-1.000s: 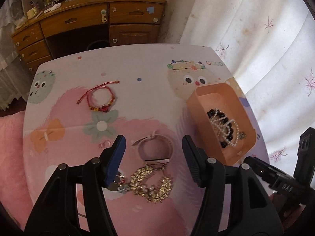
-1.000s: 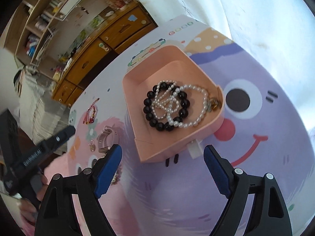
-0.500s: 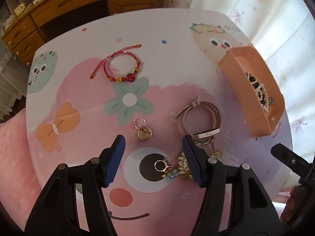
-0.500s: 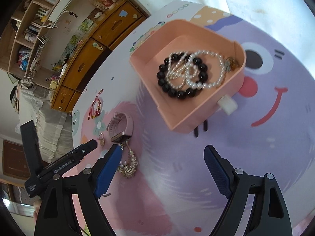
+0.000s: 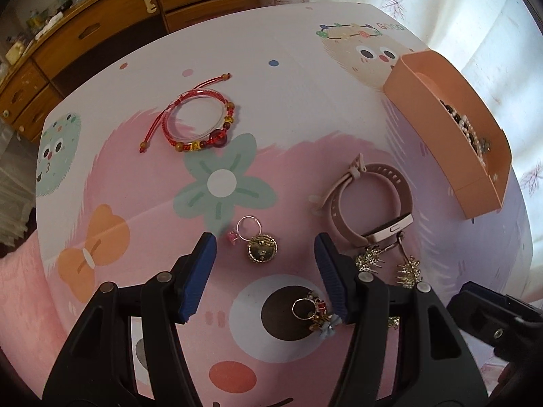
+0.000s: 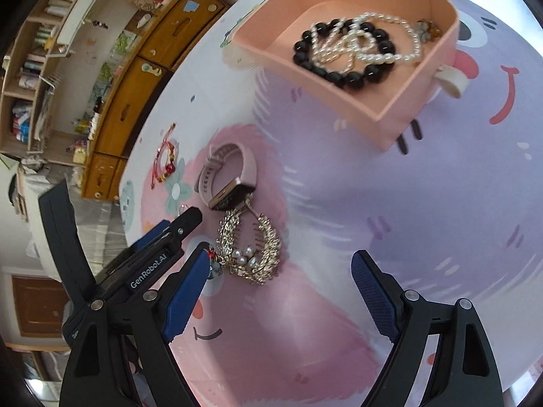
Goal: Organize jewelry
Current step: 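Grasp the gold round pendant with the left tool, then carry pendant toward box with left tool while right tool lifts gold leaf earring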
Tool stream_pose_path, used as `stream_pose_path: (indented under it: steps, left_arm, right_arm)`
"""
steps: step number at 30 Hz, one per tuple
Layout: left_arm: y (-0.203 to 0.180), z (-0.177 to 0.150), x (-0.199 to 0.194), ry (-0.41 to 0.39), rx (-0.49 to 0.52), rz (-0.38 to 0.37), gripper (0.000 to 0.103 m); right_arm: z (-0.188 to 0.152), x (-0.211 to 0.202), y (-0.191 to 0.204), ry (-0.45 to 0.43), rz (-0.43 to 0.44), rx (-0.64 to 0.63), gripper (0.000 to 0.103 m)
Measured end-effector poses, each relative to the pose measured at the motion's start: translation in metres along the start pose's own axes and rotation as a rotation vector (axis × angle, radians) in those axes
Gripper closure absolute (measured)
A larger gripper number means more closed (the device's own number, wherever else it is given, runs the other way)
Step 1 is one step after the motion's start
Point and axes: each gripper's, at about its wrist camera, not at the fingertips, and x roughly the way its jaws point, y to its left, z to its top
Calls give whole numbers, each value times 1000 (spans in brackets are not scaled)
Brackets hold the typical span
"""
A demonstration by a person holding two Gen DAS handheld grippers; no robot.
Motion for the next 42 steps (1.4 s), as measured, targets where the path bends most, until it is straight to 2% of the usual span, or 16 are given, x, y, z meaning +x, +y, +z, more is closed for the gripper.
stream_pose_path:
  steps: [3,5,6,8,10,17,21,26,32,37,38,39,41,42]
  left_arm:
    - [-4,-1,1,-1,30,-1,56]
    - [-6,-3,3,4,48,1,68]
    - [-6,-4,4,6,54,1,70]
    - [0,-5,2,-12,37,-12,82]
    - [7,-6,1,-16,4,-49,86]
    - [38,-12,-9,-42,-100,-139,86]
    - [55,-15,-16,-55,-160,-163,86]
    - [72,-23,-26,-76,-201,-149,86]
    - [85,-30,-28,-72,-231,-123,86]
    - [92,-35,-33,-81,-255,-113,86]
    - [92,-36,-33,-82,-259,-113,86]
    - [93,-37,-33,-83,-263,-112,86]
    - [94,-38,-35,-85,-271,-108,86]
    - [95,-39,-35,-86,-274,-107,86]
  right_arm:
    - [-9,10,16,-3,-43,-13,16]
    - [-17,17,26,0,-52,-24,16]
    - [-19,20,29,-1,-50,-29,16]
    - [-22,23,34,-5,-79,-39,16]
    - [-23,27,39,-5,-94,-57,16]
    - [-22,42,52,5,-133,-124,16]
    - [-21,56,68,-7,-163,-162,16]
    - [-22,66,80,-30,-257,-223,16]
    - [-28,78,93,-68,-318,-328,16]
    - [-31,81,98,-106,-316,-381,18]
    - [-31,80,98,-107,-303,-383,23]
    - [-31,78,97,-117,-328,-390,34]
    - [-31,76,96,-128,-354,-409,43]
    - [-31,76,95,-130,-350,-414,44]
